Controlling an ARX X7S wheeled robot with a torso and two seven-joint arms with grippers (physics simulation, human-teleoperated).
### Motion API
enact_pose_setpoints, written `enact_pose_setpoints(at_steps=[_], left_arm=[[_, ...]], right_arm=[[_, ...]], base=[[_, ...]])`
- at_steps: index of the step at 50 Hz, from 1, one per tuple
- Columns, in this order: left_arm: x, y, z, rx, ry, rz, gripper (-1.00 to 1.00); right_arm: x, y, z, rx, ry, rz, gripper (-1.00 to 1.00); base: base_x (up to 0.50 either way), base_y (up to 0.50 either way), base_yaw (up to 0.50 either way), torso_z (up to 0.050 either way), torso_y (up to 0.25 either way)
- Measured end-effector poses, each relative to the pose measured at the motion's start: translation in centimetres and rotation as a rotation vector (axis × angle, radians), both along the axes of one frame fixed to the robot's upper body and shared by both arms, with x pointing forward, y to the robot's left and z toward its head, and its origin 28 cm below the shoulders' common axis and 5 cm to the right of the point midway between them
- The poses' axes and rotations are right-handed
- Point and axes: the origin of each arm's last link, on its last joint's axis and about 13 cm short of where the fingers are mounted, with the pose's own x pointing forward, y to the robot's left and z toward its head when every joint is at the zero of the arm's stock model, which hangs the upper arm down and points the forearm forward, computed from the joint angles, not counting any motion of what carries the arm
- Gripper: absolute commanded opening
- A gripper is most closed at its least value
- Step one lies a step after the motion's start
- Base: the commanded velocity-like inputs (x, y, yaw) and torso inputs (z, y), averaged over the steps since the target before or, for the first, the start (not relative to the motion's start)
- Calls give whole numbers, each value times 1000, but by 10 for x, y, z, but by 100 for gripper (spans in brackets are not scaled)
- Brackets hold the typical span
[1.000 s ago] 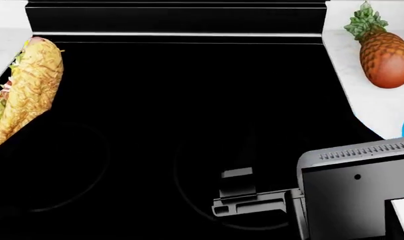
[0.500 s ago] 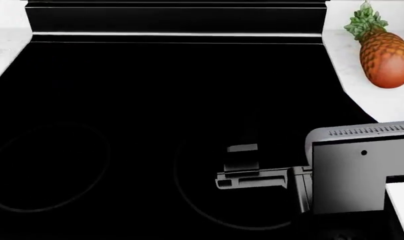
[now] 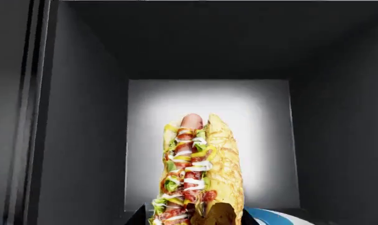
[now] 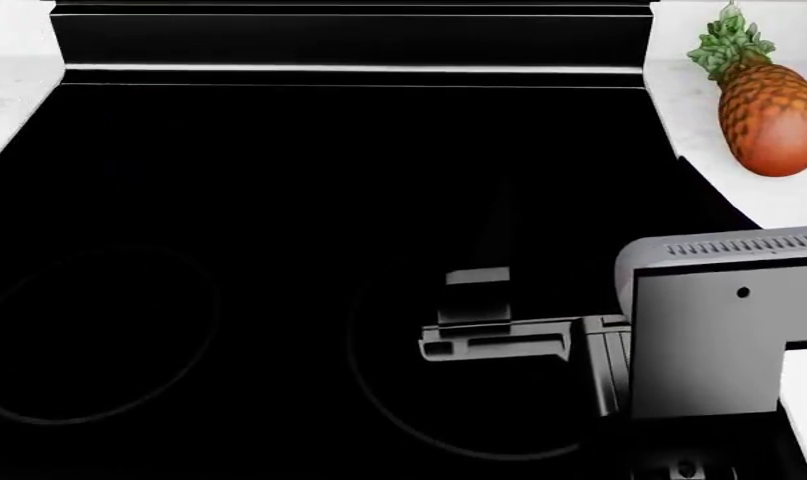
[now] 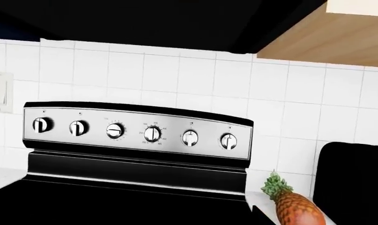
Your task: Pick the hot dog from the counter and place it in the microwave.
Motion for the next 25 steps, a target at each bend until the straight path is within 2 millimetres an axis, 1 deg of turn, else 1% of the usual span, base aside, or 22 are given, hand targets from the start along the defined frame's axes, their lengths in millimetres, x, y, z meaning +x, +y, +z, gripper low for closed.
enact_pose_setpoints(at_steps=[11, 25], left_arm=[[3, -9, -5, 112, 130, 153, -100], [1, -7, -5, 157, 170, 252, -100]], right_arm=[[-8, 3, 3, 12, -2, 9, 100], [-14, 5, 1, 17, -2, 13, 100]], base=[[0, 0, 0, 0, 0], [0, 0, 0, 0, 0]])
